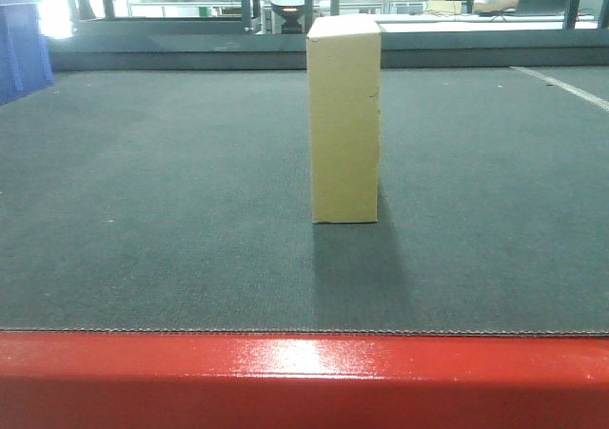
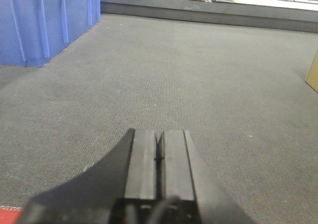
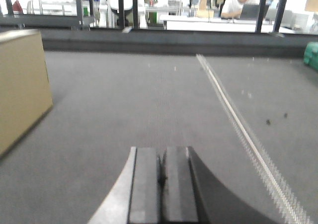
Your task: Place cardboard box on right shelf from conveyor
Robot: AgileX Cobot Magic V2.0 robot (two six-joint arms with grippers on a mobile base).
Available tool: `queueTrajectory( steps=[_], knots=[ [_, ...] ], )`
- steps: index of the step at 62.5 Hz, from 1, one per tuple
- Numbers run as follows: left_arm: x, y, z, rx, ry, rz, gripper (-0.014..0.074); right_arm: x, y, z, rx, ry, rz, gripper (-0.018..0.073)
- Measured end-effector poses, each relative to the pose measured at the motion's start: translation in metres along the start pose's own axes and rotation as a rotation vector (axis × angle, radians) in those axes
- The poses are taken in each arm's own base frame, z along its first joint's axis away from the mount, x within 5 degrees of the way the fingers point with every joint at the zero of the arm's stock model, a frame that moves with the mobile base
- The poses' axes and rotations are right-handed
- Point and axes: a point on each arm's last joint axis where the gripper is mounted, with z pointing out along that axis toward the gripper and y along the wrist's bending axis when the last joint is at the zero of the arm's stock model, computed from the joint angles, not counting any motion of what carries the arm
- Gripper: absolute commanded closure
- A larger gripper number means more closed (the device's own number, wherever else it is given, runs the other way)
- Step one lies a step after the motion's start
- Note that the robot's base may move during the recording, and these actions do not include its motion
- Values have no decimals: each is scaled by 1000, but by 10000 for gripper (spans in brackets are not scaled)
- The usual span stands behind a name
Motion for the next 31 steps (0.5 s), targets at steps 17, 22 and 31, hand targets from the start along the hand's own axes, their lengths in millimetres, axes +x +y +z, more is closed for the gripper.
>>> queueTrajectory(
  steps=[17, 22, 31],
  knots=[
    [0, 0, 0, 0, 0, 0, 715, -72, 7, 20, -70, -14, 5, 8],
    [0, 0, 0, 0, 0, 0, 715, -92, 12, 34, -102, 9, 2, -85],
    [0, 0, 0, 0, 0, 0, 715, -123, 24, 70, -162, 87, -26, -65]
  ],
)
